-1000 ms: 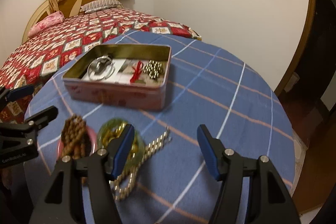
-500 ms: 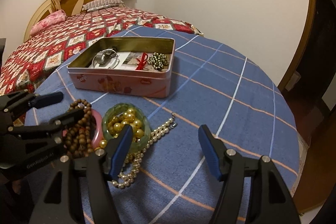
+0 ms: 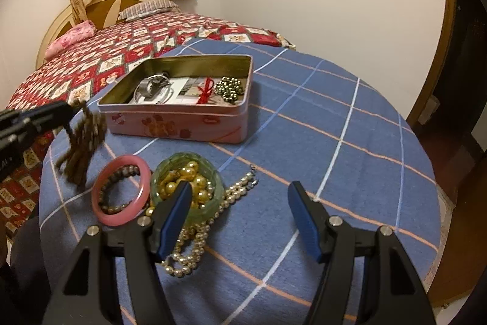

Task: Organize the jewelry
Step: 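Grasp the wooden bead bracelet with the left gripper while the right gripper grasps the green jade bangle, then carry the wooden bracelet and jade bangle over the pink tin and lower them in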

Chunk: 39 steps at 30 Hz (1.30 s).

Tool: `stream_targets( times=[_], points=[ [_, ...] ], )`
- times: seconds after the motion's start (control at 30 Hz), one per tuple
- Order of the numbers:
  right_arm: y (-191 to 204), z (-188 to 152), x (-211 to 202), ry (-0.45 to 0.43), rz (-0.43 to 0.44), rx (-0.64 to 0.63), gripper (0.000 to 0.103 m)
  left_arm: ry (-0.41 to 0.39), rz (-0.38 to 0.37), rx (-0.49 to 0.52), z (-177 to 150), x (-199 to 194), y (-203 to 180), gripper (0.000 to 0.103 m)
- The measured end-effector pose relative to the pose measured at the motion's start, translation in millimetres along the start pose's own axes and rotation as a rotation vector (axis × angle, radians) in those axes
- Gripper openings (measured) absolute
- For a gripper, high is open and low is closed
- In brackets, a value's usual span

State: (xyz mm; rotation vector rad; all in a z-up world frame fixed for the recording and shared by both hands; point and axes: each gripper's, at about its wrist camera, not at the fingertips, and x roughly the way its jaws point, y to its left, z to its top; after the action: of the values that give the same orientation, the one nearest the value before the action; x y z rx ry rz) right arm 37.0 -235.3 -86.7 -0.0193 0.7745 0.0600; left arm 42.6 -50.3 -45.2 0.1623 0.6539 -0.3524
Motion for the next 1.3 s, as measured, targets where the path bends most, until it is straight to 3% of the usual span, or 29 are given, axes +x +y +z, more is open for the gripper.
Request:
stream_targets(
  times=[0.1,0.17,0.43,0.5,0.53,1.3],
  points=[
    [0.1,1.4,6.2,0.02,0.005,-0.001,0.055,0.009,-0.001,-0.018,-4.4,3.9,5.4,0.006],
    [-1.0,2.0,9.9,0.035,0.009,0.004,0.042,0.012,-0.006,-0.022,-6.0,5.8,6.4,0.006],
    [3.0,-0.2,21.9,0.093,0.046,-0.023,0.037,0.022,-0.025,-0.023,-9.7,10.3,3.9,0.006],
    [4.7,-1.4,18.8,0.086,0.06,-0.03,0.014,0.018,-0.027,-0.023,-9.2,8.8,4.2,0.006],
    [5.2,-1.7,17.4,0.08,0.059,-0.031,0.01,0.015,-0.028,-0.025,-8.4,7.5,4.5,0.006],
    [8.4,38.8,-27.4,-0.108,0.002,-0.07,0.009,-0.079,0.007,-0.017,25.0,-20.5,15.6,0.006]
  ],
)
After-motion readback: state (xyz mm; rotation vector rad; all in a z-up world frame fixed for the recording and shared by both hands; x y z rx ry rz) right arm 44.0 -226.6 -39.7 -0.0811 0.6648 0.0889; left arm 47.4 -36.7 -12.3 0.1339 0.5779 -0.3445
